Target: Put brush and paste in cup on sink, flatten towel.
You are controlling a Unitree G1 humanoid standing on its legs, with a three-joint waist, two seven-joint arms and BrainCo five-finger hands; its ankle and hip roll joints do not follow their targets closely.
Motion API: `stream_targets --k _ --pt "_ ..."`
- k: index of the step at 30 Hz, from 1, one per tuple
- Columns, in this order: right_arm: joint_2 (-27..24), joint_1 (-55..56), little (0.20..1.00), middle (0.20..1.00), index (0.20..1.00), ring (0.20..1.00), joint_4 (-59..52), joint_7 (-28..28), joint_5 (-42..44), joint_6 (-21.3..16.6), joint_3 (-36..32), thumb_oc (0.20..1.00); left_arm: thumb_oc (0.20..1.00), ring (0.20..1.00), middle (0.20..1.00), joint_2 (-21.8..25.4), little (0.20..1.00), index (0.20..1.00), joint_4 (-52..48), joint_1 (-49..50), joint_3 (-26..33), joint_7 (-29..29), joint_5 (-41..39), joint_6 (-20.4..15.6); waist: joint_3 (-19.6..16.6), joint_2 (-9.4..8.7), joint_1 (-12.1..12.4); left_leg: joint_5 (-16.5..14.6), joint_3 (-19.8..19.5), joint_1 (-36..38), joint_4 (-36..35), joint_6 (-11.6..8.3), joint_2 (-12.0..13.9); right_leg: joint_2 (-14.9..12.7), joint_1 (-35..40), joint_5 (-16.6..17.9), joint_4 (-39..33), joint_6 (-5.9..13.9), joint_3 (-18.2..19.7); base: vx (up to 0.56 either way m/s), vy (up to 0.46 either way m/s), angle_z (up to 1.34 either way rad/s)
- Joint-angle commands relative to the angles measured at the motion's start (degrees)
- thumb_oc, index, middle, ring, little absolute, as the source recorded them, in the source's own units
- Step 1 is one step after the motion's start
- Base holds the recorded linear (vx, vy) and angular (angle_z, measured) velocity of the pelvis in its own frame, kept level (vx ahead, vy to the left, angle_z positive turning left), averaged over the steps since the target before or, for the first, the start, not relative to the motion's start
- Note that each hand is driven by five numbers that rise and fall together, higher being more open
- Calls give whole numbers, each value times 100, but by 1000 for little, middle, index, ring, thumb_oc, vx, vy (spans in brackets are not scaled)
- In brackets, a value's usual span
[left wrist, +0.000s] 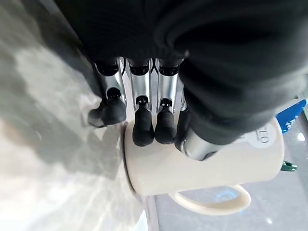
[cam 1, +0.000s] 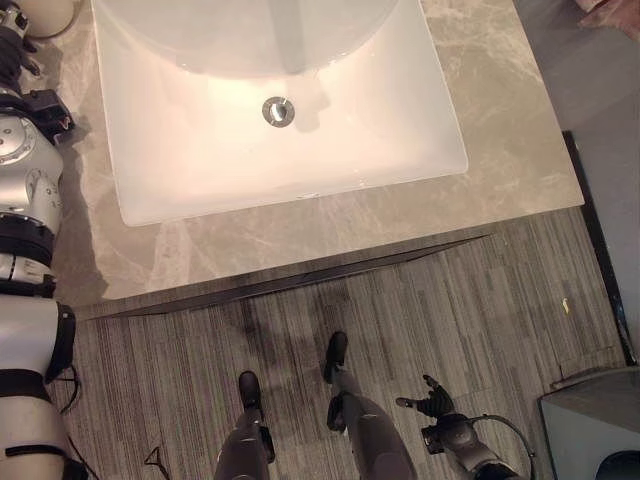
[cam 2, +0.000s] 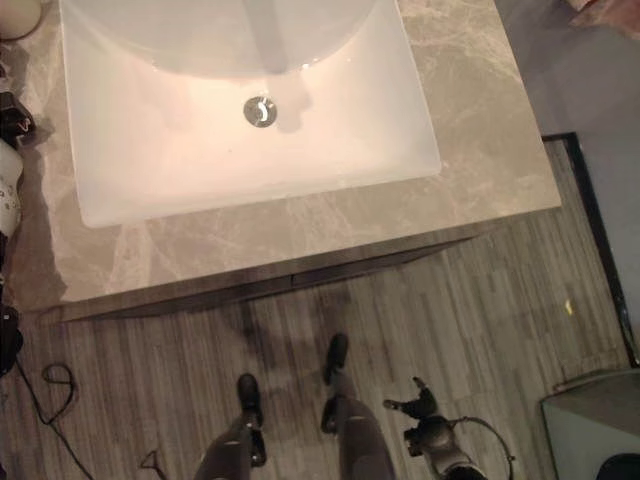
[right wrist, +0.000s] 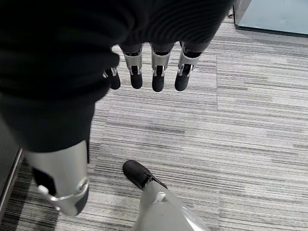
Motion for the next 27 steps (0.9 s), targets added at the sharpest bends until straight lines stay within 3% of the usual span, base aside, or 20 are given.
stream_targets --k 1,11,15,18,19,20,24,27 --pt "-225 -60 1000 1000 1000 1000 -11 -24 209 -107 -95 1000 200 200 200 368 200 200 248 -699 -228 81 41 -163 57 266 20 836 -475 -342 -484 -52 234 -583 1015 119 28 1077 65 0 0 0" --pt "-342 236 1000 1000 1000 1000 -242 99 226 -197 -114 1000 200 200 200 696 200 200 600 -1213 -489 35 20 -150 -18 152 -77 827 -464 -535 -484 -69 311 -522 800 298 -20 1106 227 2 6 -2" --pt "-395 362 1000 1000 1000 1000 -64 158 301 -205 -224 1000 200 200 200 959 200 200 831 -1709 -784 37 -9 -186 -53 99 -115 857 -453 -746 -484 -80 373 -488 567 526 -20 1106 342 -6 20 -23" --pt "-412 441 1000 1000 1000 1000 -55 208 398 -246 -306 1000 200 200 200 1057 200 200 1023 -2015 -986 19 20 -163 -97 88 -131 862 -450 -856 -484 -63 390 -472 443 499 -20 1106 374 24 42 -4" --pt "-421 455 1000 1000 1000 1000 -40 217 421 -248 -314 1000 200 200 200 1065 200 200 1089 -2105 -1042 22 29 -145 -137 111 -135 689 -513 -811 -484 -103 427 -437 470 397 -20 1106 414 10 23 5" --pt "-416 452 1000 1000 1000 1000 -44 218 424 -250 -319 1000 200 200 200 1062 200 200 1103 -2136 -1063 16 24 -148 -101 83 -140 849 -443 -868 -484 -62 395 -473 419 499 -20 1106 372 1 37 9" --pt "-461 505 1000 1000 1000 1000 -32 252 477 -276 -353 1000 200 200 200 1020 200 200 1321 -2519 -1286 4 68 -113 -110 142 -174 694 -539 -956 -484 -98 366 -488 338 449 -20 1106 440 26 39 1" --pt "-484 613 1000 1000 1000 1000 -71 258 495 -291 -412 1000 200 200 200 975 200 200 1402 -2575 -1340 -34 140 -89 -78 161 -211 860 -475 -1084 -484 -47 294 -561 241 524 -20 1106 379 -63 43 -6"
